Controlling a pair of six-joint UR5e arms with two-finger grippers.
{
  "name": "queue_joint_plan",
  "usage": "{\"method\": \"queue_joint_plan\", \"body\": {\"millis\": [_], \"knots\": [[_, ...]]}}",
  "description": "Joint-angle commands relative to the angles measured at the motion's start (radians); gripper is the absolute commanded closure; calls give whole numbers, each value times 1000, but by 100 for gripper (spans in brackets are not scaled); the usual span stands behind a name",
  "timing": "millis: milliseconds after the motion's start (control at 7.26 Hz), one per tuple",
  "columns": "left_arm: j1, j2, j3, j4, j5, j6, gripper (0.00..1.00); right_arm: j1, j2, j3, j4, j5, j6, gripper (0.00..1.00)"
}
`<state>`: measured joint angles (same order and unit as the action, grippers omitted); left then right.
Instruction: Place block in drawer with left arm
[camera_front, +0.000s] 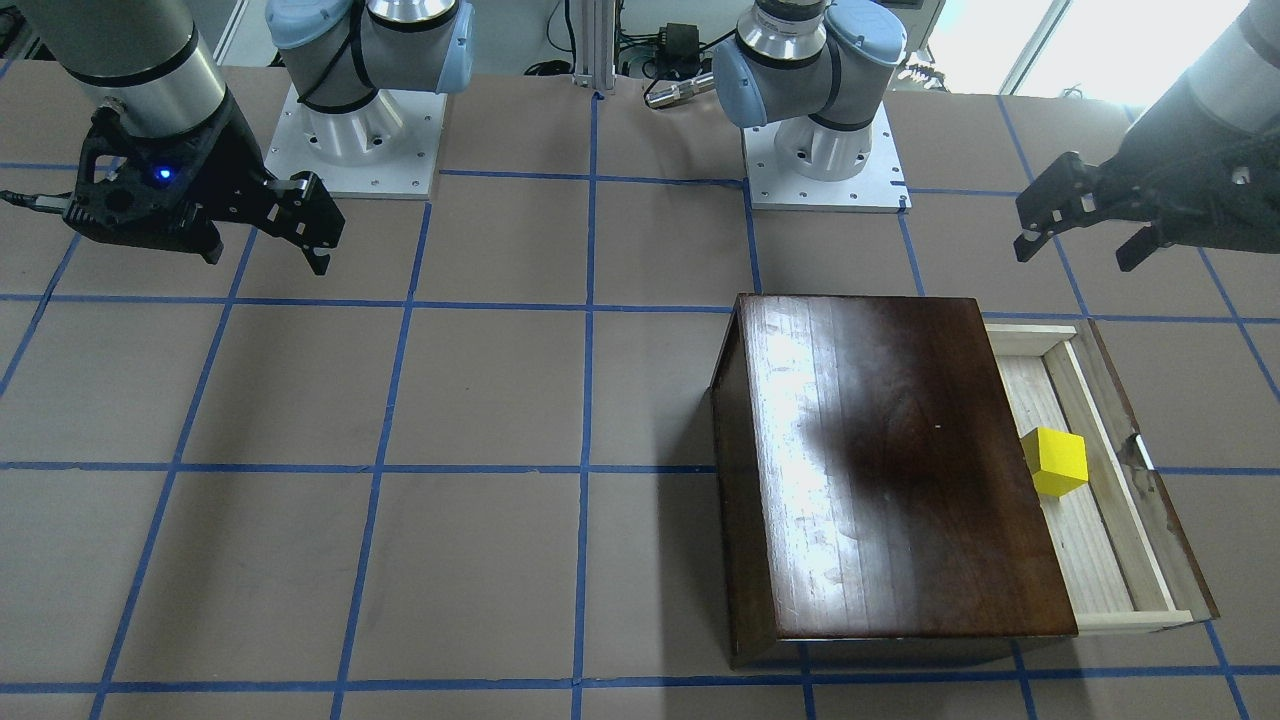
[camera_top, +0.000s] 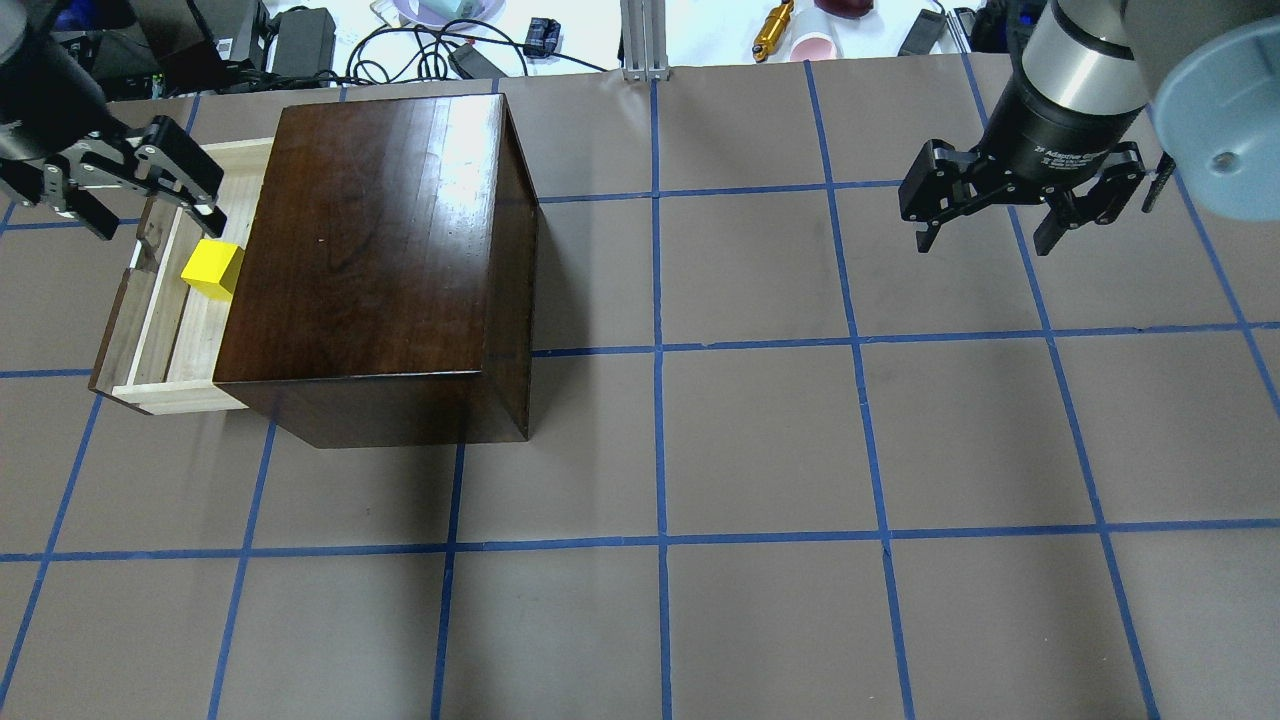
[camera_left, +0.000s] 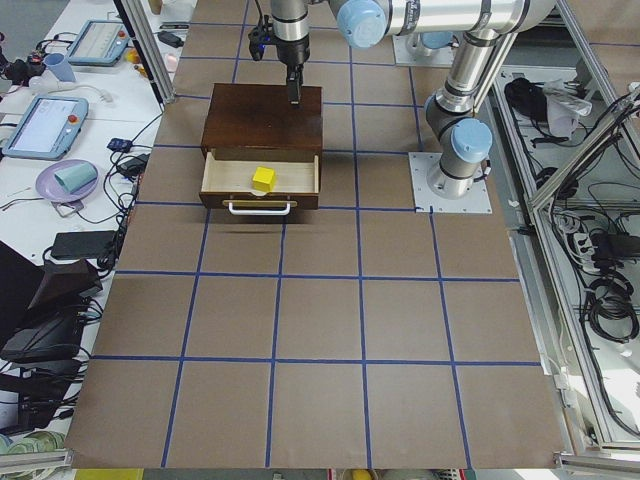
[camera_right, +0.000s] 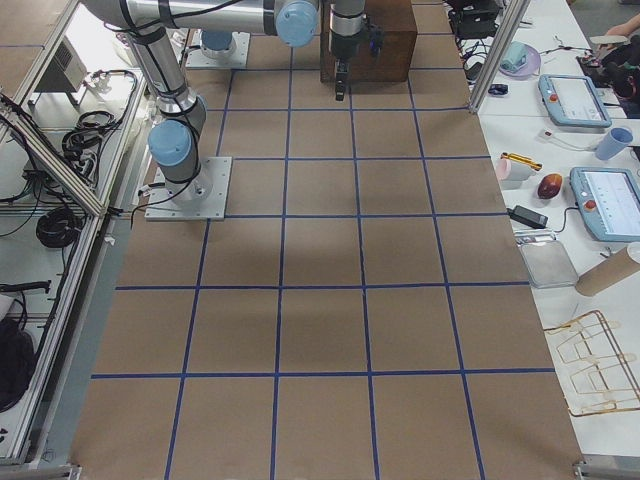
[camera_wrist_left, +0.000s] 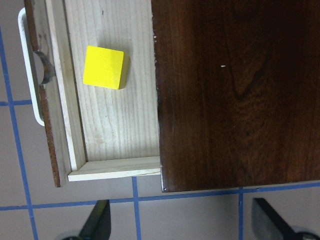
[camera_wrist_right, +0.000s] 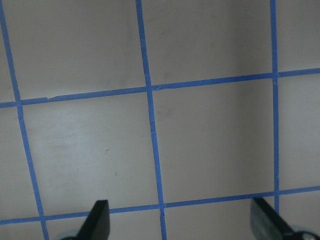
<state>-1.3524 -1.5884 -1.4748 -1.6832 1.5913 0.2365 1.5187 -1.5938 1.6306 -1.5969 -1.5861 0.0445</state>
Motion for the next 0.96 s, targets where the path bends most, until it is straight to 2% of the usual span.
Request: {"method": "queue_joint_plan", "body": {"millis": [0, 551, 826], "knots": [[-130, -13, -1, 39, 16, -153, 0, 0, 0, 0, 0, 0, 0, 0], [-212, -22, -4, 57, 32, -239, 0, 0, 0, 0, 0, 0, 0, 0], [-214, -33, -2, 85, 18, -224, 0, 0, 0, 0, 0, 0, 0, 0]]}}
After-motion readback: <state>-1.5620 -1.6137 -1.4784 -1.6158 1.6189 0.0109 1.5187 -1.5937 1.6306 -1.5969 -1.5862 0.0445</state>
